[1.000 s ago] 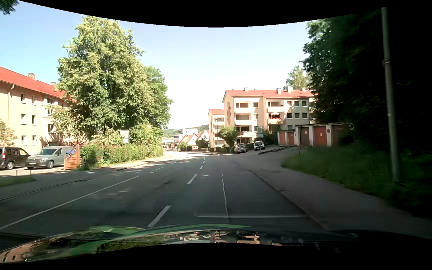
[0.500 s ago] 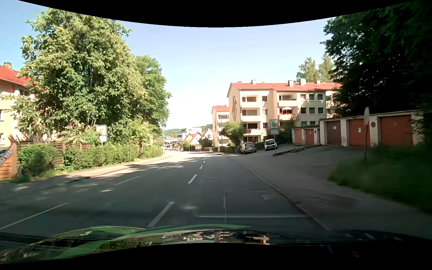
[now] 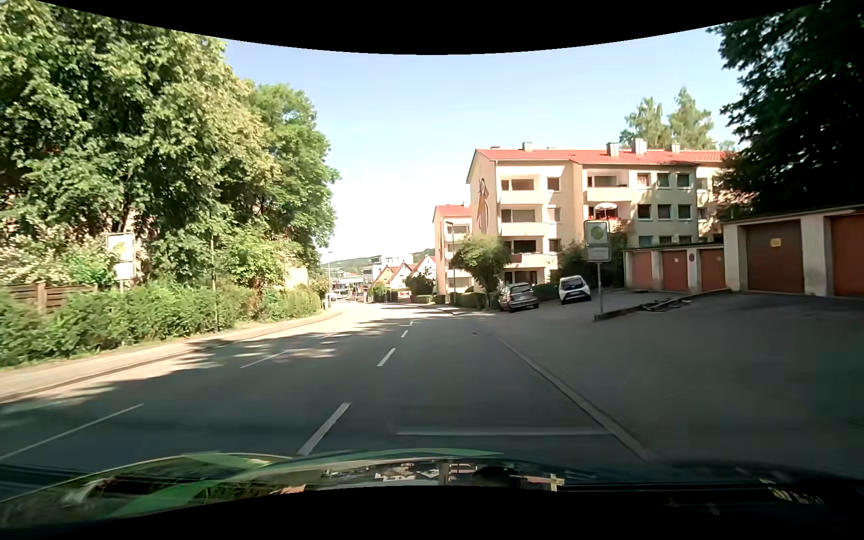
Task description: Follow the waypoints while adhering to traffic rules and regulations
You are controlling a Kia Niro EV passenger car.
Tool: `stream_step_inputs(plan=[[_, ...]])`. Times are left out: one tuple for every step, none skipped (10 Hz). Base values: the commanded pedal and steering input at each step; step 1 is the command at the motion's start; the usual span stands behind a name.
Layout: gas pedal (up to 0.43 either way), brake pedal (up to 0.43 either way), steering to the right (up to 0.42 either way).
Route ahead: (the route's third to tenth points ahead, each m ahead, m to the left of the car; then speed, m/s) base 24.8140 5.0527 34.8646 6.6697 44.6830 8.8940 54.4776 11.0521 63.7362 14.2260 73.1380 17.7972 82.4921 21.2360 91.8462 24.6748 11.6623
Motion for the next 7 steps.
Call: stream_step_inputs(plan=[[0.039,0.0,-0.023],[0.039,0.0,-0.023],[0.039,0.0,-0.023],[0.039,0.0,-0.022],[0.047,0.0,-0.023],[0.047,0.0,-0.023],[0.047,0.0,-0.023]])
